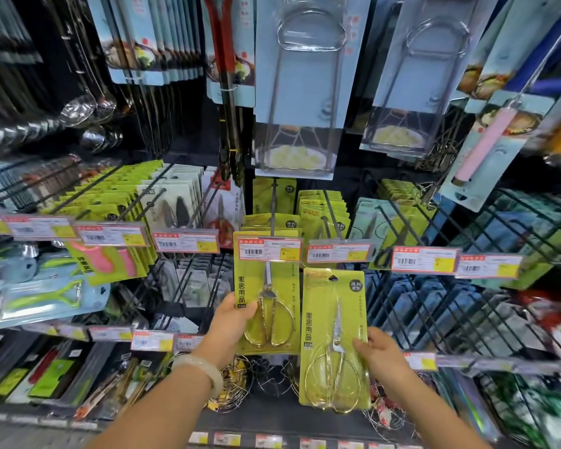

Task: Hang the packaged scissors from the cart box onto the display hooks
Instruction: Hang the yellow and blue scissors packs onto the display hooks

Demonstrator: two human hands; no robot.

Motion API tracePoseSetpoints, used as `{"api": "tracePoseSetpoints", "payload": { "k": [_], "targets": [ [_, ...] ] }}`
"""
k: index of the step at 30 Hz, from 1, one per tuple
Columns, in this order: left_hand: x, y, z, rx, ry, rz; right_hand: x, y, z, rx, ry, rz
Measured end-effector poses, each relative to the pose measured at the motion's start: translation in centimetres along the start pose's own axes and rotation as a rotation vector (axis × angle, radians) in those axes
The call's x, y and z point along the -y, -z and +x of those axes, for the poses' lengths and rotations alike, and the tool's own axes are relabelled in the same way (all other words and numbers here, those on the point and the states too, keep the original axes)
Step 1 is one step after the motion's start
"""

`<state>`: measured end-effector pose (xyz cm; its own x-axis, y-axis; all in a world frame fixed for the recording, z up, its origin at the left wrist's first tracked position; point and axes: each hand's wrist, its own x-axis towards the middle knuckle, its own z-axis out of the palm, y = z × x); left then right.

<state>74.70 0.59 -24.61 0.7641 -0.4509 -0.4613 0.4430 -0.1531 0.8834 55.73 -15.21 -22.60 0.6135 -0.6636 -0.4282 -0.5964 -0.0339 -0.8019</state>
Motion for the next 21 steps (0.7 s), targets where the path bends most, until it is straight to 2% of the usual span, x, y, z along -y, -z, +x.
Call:
{"api": "tracePoseSetpoints", "payload": {
  "k": [3,7,15,21],
  "targets": [
    [-0.8,-0.2,-0.9,-0.065,-0.089,0.048,0.1,-0.3,-0.1,-0.004,0.011,-0.001],
    [-1.4,-0.7,-1.5,-0.057,-0.152,0.113,0.1,-0.5,0.2,0.0,0.008,-0.036],
    [-0.9,-1.5,-1.2,-0.052,-0.012,0.003,-0.1,0.4,0.7,0.001,0.006,0.06],
    [-0.6,-1.3,-0.8,-0.053,0.014,-0.008,-0.6,0.5,1.5,-0.01,0.016,0.024]
  ]
}}
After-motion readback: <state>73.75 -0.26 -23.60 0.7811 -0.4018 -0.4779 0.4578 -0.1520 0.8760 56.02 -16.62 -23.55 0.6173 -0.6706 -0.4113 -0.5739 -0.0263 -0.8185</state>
